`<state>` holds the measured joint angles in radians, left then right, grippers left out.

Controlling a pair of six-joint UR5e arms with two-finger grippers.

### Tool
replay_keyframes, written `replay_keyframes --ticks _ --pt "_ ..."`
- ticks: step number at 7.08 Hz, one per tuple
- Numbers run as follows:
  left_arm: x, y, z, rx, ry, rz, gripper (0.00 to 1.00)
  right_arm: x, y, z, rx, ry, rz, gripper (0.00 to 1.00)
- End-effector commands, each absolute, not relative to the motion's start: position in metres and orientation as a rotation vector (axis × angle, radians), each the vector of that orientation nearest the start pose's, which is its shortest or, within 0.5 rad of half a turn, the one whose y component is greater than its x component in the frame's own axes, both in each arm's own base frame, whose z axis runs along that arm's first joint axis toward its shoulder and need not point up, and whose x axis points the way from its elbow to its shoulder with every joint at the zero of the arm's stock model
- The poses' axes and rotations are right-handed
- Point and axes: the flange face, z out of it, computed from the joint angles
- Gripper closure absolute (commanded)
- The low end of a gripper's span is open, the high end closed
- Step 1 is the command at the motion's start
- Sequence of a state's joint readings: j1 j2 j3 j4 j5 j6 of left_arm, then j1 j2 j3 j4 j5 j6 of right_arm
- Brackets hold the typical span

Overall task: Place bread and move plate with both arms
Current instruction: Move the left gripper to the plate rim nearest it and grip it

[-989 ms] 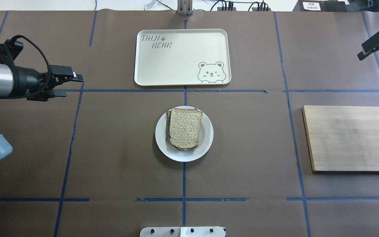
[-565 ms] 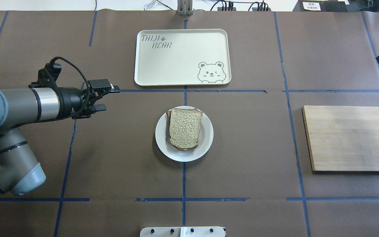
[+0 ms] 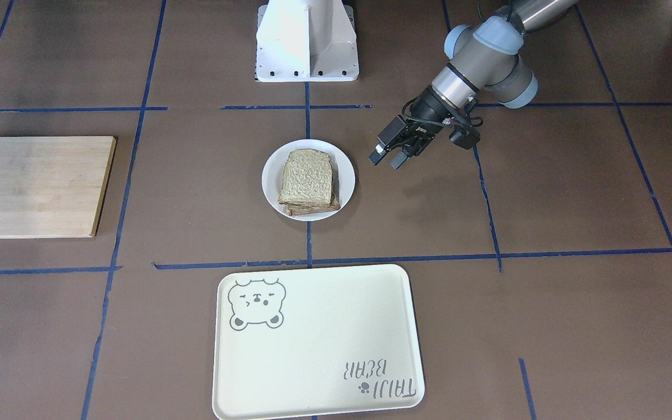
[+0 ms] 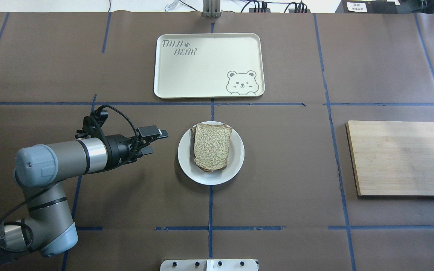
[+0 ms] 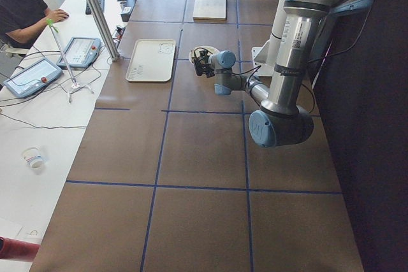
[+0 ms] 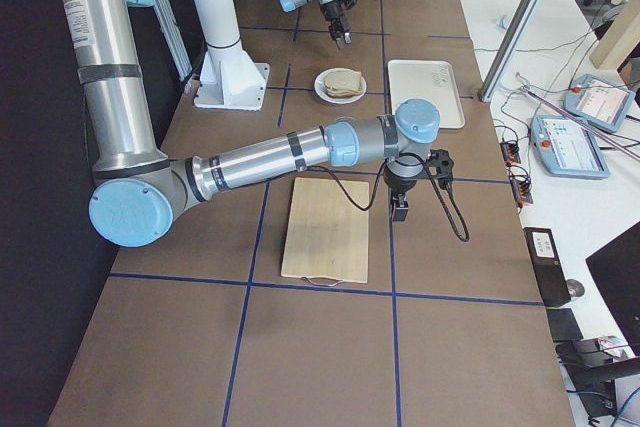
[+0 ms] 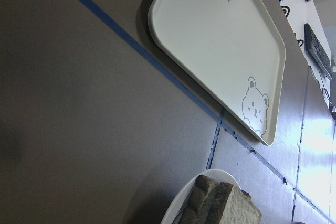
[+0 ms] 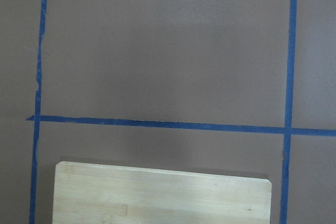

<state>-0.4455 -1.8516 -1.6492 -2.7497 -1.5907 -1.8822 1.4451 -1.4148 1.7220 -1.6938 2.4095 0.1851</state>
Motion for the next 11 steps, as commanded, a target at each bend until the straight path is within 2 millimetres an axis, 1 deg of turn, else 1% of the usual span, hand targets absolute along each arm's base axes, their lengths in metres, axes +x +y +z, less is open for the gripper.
replay_keyframes --ticks 1,2,3,4,7,8,9,10,11 --pt "0.490 -0.364 0.337 0.070 1.561 -0.559 0.42 -0.009 -0.551 0.516 0.030 -0.850 -0.009 0.00" --pt "0.504 -0.364 0.338 0.064 1.552 -0.552 0.49 -0.007 -0.550 0.517 0.029 -0.850 -0.006 0.00" --pt "0.519 -0.368 0.340 0.061 1.538 -0.551 0.53 -0.006 -0.550 0.517 0.031 -0.850 -0.003 0.00" --pt "0.532 -0.373 0.332 0.060 1.543 -0.549 0.53 -0.002 -0.550 0.517 0.034 -0.850 0.001 0.00" --pt "0.542 -0.362 0.336 0.042 1.532 -0.533 0.53 -0.002 -0.550 0.517 0.034 -0.850 0.002 0.00" --pt "0.543 -0.361 0.335 0.041 1.534 -0.531 0.53 -0.002 -0.551 0.516 0.035 -0.850 0.001 0.00" --pt "0.547 -0.356 0.333 0.034 1.536 -0.523 0.53 -0.002 -0.551 0.516 0.035 -0.850 0.001 0.00" --pt "0.550 -0.353 0.331 0.026 1.535 -0.522 0.57 -0.002 -0.551 0.516 0.035 -0.850 0.001 0.00" --pt "0.551 -0.353 0.331 0.026 1.533 -0.522 0.58 -0.002 -0.551 0.516 0.035 -0.850 0.001 0.00"
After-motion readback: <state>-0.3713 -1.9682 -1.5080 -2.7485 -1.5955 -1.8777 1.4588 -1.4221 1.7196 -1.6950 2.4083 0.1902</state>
